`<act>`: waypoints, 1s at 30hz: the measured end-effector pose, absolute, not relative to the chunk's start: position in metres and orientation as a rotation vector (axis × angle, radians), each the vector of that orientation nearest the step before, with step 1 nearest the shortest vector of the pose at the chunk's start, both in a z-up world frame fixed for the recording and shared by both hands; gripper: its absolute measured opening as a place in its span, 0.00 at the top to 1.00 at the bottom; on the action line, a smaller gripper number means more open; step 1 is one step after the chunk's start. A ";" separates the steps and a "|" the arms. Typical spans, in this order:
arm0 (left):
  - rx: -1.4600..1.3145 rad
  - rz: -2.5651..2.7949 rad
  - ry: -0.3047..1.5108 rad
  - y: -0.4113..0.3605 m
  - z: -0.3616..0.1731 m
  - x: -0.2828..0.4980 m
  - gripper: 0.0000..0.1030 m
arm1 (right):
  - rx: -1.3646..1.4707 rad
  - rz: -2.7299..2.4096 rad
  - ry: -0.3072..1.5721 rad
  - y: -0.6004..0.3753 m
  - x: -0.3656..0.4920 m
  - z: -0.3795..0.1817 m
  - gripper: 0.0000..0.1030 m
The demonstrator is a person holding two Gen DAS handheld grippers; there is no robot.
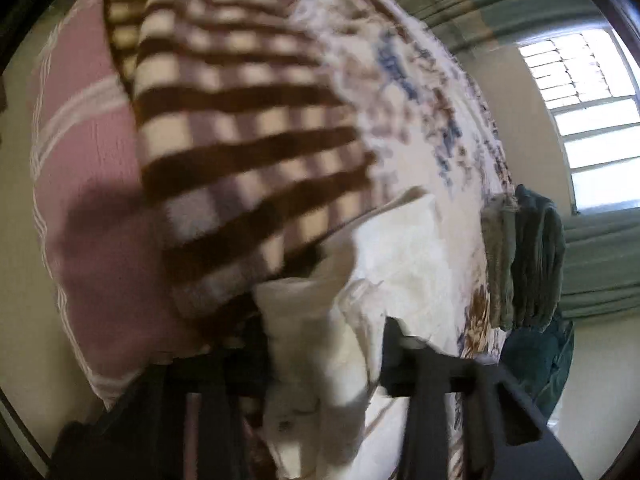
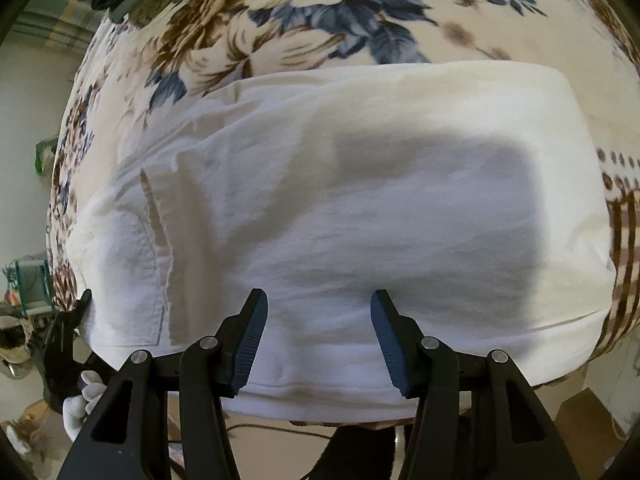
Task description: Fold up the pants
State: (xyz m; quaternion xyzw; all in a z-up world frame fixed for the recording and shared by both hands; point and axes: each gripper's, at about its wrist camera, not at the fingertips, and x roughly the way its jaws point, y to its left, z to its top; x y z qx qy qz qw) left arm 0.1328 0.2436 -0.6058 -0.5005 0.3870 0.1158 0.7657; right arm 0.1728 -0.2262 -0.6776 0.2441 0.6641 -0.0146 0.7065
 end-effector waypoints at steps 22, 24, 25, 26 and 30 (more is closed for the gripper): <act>-0.403 -0.394 0.826 -0.151 -0.396 0.109 0.83 | 0.727 -0.270 1.317 -0.469 0.056 -0.630 0.36; -0.358 -0.433 0.876 -0.195 -0.415 0.106 0.83 | 0.743 -0.311 1.304 -0.497 0.043 -0.635 0.36; -0.337 -0.440 0.895 -0.210 -0.423 0.105 0.83 | 0.746 -0.330 1.302 -0.509 0.038 -0.638 0.36; -0.309 -0.450 0.923 -0.230 -0.436 0.104 0.83 | 0.754 -0.349 1.296 -0.523 0.032 -0.640 0.36; -0.201 -0.461 0.994 -0.278 -0.471 0.101 0.83 | 0.780 -0.386 1.293 -0.558 0.015 -0.650 0.36</act>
